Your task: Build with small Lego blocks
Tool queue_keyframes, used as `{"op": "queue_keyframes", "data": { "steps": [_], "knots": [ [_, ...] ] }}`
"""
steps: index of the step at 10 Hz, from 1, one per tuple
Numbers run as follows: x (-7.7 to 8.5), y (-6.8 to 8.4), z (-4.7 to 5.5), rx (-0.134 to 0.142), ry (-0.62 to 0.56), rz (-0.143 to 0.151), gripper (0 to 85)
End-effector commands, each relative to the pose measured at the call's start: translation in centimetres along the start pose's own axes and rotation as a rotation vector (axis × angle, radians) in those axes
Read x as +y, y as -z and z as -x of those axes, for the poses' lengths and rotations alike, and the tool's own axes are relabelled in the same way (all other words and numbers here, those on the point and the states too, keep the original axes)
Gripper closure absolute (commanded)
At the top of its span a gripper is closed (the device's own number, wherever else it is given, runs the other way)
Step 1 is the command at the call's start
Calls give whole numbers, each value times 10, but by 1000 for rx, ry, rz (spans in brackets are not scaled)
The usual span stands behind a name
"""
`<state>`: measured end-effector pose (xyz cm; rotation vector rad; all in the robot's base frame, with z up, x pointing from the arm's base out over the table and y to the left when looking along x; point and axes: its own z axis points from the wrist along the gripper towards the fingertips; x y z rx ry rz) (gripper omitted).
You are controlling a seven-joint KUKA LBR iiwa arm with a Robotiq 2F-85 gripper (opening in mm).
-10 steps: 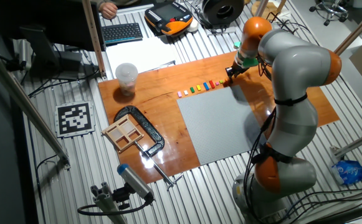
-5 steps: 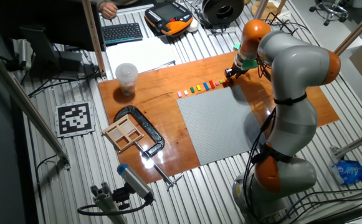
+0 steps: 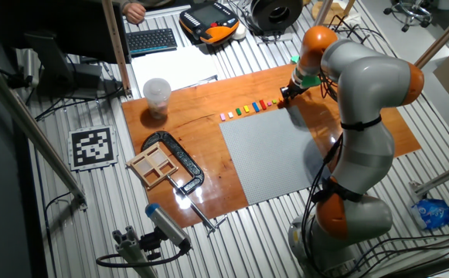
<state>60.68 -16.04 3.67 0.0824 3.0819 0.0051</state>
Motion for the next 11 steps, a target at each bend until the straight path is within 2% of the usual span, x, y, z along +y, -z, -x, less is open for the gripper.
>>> {"op": "queue_keyframes", "data": {
  "steps": [1, 11],
  "knots": [
    [0, -1, 0, -2, -1, 0, 510],
    [3, -8, -5, 0, -19, -6, 510]
  ]
}}
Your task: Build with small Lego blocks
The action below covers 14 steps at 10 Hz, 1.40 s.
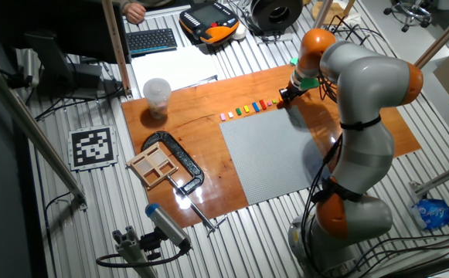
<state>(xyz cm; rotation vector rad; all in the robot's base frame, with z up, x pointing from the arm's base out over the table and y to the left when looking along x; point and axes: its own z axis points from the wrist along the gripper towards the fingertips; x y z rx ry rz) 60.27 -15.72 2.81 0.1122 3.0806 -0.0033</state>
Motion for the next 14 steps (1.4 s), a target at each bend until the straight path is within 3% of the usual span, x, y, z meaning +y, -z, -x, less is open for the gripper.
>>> {"op": "queue_keyframes", "data": {
  "steps": [1, 11, 12, 14],
  "knots": [
    [0, -1, 0, 0, 0, -3, 510],
    [-1, -4, -3, -5, 7, -24, 510],
    [-1, -4, -3, -5, 9, -26, 680],
    [-1, -4, -3, -6, 15, -26, 680]
  ]
}}
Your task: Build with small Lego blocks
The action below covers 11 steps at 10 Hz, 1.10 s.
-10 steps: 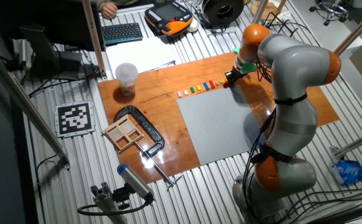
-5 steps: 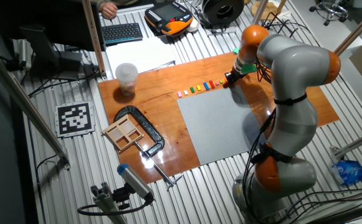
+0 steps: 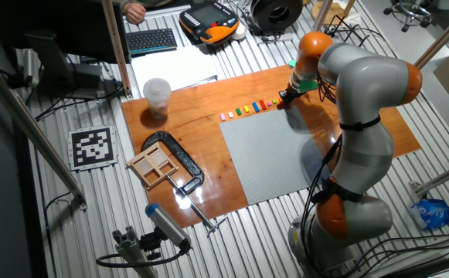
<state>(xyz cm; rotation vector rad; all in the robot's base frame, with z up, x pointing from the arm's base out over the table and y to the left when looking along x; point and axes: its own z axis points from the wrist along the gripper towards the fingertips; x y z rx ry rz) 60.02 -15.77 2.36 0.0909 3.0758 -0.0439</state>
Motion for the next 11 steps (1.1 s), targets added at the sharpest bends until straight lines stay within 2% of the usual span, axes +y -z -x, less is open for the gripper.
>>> {"op": "queue_keyframes", "data": {
  "steps": [1, 2, 7, 8, 9, 11],
  "knots": [
    [0, 0, 0, 0, 1, 1, 680],
    [0, 0, 0, 2, 2, 3, 850],
    [0, 12, 0, 21, 6, 25, 850],
    [2, 16, -2, 23, 1, 25, 850],
    [5, 19, -5, 28, -6, 38, 850],
    [10, 25, -12, 29, -12, 38, 850]
  ]
}}
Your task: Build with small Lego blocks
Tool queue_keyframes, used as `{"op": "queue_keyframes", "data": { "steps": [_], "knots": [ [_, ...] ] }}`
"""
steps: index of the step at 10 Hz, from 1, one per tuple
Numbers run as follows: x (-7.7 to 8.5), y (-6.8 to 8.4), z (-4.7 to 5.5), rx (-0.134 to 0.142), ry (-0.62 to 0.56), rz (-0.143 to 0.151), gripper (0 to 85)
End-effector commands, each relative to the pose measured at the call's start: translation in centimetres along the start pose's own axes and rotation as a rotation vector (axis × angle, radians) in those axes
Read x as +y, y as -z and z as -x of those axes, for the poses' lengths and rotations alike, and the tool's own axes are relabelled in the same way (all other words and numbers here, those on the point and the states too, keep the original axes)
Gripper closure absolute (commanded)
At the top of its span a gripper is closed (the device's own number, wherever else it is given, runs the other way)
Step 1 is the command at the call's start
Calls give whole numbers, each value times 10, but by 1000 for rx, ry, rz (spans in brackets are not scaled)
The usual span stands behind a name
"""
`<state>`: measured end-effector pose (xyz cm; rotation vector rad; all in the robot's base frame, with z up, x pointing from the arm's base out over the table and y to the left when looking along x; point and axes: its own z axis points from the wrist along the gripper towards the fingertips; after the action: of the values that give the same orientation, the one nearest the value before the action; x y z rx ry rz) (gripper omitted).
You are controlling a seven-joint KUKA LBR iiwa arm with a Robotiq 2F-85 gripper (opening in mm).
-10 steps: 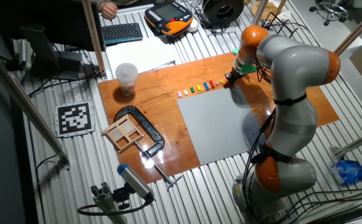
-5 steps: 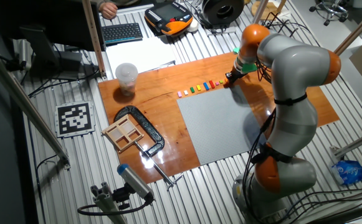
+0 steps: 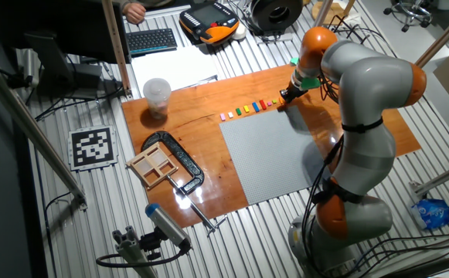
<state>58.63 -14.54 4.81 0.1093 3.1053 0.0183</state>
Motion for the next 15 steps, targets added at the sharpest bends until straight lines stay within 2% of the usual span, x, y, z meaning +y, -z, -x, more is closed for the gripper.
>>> {"op": "queue_keyframes", "data": {
  "steps": [1, 5, 8, 11, 12, 15],
  "knots": [
    [3, 2, -3, 2, -4, 3, 850],
    [12, 4, -21, 8, -14, 12, 850],
    [18, 6, -32, -4, -23, 15, 850],
    [18, 4, -35, -11, -9, 10, 850],
    [17, 3, -35, -25, -9, 4, 850],
    [13, -3, -36, -37, -9, 12, 850]
  ]
}}
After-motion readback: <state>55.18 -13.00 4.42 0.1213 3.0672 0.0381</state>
